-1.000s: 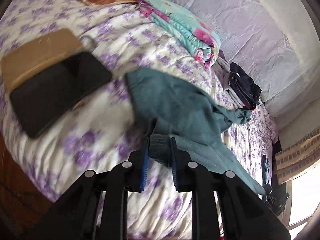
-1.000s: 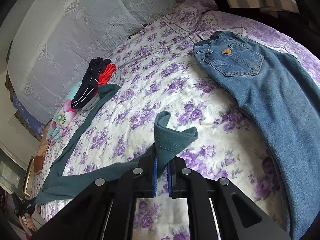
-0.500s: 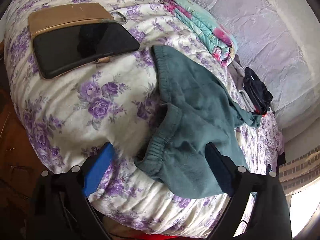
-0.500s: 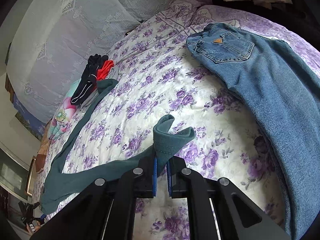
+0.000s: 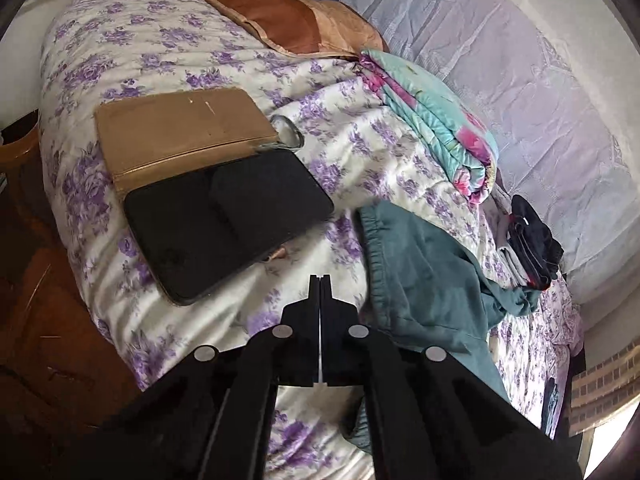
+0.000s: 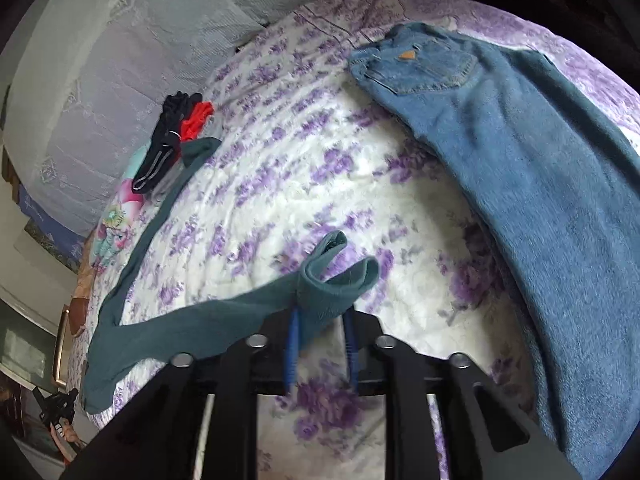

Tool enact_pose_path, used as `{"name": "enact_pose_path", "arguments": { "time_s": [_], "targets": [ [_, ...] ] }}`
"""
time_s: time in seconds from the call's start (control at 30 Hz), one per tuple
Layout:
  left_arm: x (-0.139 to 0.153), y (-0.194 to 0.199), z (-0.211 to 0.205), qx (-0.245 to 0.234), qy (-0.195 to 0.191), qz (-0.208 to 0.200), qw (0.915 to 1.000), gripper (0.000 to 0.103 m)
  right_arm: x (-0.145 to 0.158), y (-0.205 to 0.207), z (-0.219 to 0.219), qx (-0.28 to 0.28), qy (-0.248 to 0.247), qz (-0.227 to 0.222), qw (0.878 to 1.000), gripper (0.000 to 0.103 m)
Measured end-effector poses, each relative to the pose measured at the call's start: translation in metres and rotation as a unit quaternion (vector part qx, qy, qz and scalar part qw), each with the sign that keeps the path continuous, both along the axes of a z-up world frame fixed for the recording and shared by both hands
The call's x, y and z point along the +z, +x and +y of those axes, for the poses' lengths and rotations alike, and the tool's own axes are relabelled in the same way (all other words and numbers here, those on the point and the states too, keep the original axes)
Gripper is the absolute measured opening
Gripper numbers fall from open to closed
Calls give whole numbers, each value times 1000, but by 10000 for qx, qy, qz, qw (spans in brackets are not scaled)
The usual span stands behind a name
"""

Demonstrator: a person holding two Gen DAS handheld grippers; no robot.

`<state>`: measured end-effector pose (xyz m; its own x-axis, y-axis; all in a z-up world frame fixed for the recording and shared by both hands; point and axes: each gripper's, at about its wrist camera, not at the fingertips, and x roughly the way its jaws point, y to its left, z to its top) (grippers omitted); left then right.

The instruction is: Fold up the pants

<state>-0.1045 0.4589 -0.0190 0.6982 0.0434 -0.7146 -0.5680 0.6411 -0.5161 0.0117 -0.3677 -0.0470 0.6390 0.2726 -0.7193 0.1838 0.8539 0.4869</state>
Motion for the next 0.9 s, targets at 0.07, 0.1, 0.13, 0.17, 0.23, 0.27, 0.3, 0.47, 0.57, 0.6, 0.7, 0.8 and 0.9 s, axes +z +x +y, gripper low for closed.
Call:
{"name": "enact_pose_path", "arguments": {
  "time_s": [0.07, 0.1, 0.13, 0.17, 0.23, 0.27, 0.3, 0.47, 0.57, 0.6, 0.7, 0.8, 0.9],
  "targets": [
    [-9, 4, -6, -237, -205, -2, 9995, 0, 2, -8, -4, -9, 115, -127, 9999, 59],
    [-13, 6, -13, -417, -292, -40, 9987, 0, 4, -10, -4, 12, 103, -142, 9998, 59],
    [-16, 8, -23, -591, -317, -53, 9977, 0, 5, -12, -3, 55, 45, -127, 9999, 59],
    [-18, 10, -33, -761, -302, -48, 9966, 0, 5, -11, -1, 124, -3, -71, 9999, 59],
    [-22, 13, -52, -966, -192, 33, 9951, 1, -1, -9, 4, 315, 107, 74, 9994, 58],
    [-25, 14, -59, -1020, -105, 114, 9947, 2, -4, -8, 9, 401, 211, 99, 9989, 50],
    [-28, 15, -66, -1071, -33, 184, 9941, 2, -5, -5, 14, 557, 405, 100, 9976, 45],
    [-34, 14, -68, -932, -177, 155, 9954, 2, 32, 74, 54, 1146, 855, -447, 9887, 52],
    [-33, 7, -68, -837, -242, 111, 9961, 3, 61, 136, 73, 982, -292, -777, 9917, 53],
    [-31, 2, -70, -827, -210, 98, 9963, 5, 67, 145, 70, 821, -399, -784, 9927, 53],
    [-29, -13, -74, -858, -177, 89, 9961, 17, 82, 133, 61, 901, -151, -1046, 9903, 53],
    [-31, -17, -79, -969, -222, 48, 9950, 20, 76, 100, 53, 842, -664, -1006, 9891, 53],
    [-32, -9, -84, -1095, -182, 84, 9938, 24, 47, 83, 33, 683, -422, -578, 9951, 52]
  ]
}}
